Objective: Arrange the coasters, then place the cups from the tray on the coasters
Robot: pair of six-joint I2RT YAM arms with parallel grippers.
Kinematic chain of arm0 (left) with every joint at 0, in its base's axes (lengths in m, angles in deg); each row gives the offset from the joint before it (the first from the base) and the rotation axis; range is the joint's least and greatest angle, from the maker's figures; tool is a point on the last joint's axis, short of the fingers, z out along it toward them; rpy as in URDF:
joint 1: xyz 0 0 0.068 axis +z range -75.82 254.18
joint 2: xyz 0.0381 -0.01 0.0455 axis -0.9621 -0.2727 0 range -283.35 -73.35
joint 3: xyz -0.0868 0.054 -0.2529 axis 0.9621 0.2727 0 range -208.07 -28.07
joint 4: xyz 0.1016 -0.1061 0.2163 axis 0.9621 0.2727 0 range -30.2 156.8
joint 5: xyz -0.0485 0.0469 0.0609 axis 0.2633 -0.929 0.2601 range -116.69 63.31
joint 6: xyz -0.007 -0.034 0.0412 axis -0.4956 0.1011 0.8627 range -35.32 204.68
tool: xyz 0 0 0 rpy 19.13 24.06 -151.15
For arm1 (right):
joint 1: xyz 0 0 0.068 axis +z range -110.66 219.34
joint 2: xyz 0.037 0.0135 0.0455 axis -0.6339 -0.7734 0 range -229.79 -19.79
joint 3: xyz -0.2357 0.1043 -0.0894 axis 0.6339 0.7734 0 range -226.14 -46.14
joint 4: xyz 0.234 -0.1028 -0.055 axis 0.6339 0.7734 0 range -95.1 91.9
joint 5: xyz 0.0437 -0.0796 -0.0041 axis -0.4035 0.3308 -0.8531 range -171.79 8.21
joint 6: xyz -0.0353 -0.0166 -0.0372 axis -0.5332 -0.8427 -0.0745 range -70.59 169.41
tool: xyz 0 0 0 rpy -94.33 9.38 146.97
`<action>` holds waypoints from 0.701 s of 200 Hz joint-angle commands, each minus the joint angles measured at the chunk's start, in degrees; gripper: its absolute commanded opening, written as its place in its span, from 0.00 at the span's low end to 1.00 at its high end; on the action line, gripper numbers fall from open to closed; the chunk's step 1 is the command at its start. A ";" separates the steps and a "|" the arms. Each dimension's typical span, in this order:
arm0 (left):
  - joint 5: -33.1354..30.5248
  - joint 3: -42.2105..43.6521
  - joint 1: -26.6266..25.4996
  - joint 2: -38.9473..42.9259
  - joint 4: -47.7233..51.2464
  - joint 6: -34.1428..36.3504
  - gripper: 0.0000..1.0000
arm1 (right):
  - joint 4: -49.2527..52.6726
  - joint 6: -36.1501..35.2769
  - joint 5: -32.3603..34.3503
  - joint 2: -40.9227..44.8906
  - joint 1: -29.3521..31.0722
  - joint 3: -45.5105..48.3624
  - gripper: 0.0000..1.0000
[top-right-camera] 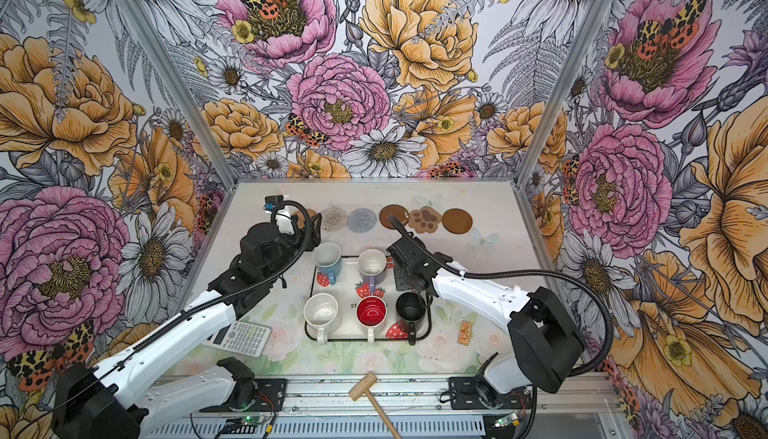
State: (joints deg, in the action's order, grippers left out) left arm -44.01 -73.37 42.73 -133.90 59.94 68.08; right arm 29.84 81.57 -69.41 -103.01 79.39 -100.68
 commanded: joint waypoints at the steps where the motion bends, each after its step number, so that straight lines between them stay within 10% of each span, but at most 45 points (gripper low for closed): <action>1: 0.36 0.73 0.93 -0.09 0.75 -0.71 0.72 | -3.22 -1.89 1.91 3.48 -0.78 -3.93 0.00; 140: 3.17 2.05 5.57 -1.06 -0.14 -2.04 0.72 | 1.35 -12.55 0.88 0.07 -15.62 -17.60 0.00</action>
State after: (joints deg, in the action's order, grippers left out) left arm -42.37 -72.38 47.39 -134.97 59.98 66.75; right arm 33.99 72.35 -70.88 -102.44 66.56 -113.27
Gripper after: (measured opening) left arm 0.717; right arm 0.158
